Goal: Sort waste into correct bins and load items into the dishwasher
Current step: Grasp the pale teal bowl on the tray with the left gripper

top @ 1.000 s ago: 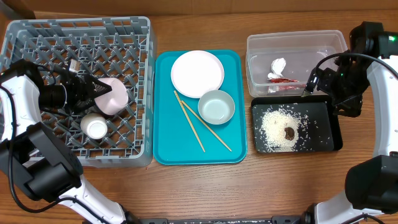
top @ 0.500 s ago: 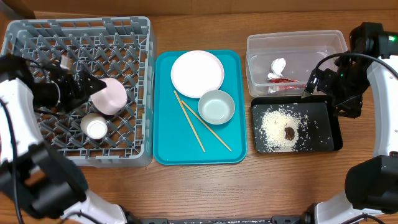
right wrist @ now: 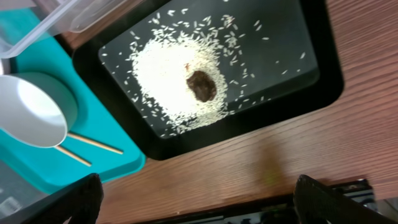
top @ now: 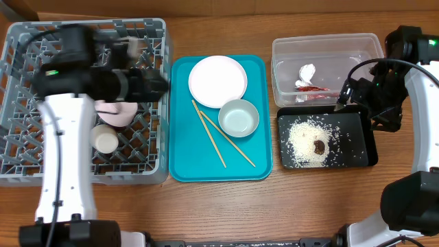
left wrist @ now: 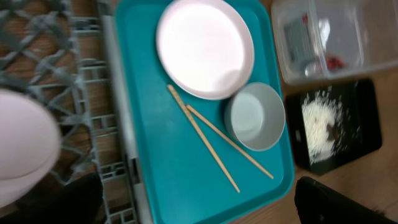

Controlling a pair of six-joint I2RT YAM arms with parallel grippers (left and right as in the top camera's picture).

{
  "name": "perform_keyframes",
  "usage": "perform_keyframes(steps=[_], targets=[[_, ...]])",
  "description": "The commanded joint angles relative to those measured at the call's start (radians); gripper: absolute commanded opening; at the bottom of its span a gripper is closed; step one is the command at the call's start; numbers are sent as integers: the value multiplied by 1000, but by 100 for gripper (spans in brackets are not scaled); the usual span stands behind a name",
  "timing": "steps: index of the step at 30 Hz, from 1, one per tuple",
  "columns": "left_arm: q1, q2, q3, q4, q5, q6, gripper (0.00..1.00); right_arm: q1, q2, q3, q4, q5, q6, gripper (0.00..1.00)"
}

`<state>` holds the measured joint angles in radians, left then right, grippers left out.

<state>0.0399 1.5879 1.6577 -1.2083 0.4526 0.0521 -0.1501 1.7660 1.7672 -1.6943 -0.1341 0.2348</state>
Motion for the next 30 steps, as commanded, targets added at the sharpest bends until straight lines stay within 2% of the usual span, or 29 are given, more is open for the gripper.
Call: perform_keyframes(steps=[1, 4, 11, 15, 17, 22, 26, 30], targets=[[-159, -6, 16, 15, -150, -33, 100, -3, -31, 28, 6, 48, 5, 100], [-298, 18, 15, 49, -218, -33, 100, -5, -31, 28, 6, 51, 4, 100], [-513, 125, 15, 127, -225, -30, 100, -5, -31, 28, 9, 50, 5, 100], [-570, 204, 15, 158, -239, -29, 100, -5, -31, 28, 20, 43, 5, 100], [-593, 249, 15, 167, -264, -29, 96, -5, -31, 28, 24, 25, 35, 100], [-643, 360, 15, 195, -315, -29, 93, -5, -31, 28, 0, -130, -23, 100], [-662, 433, 15, 204, -335, -30, 90, -5, -32, 28, 0, -111, -23, 100], [-664, 482, 15, 203, -338, -30, 87, -5, -31, 28, 0, 9, 3, 100]])
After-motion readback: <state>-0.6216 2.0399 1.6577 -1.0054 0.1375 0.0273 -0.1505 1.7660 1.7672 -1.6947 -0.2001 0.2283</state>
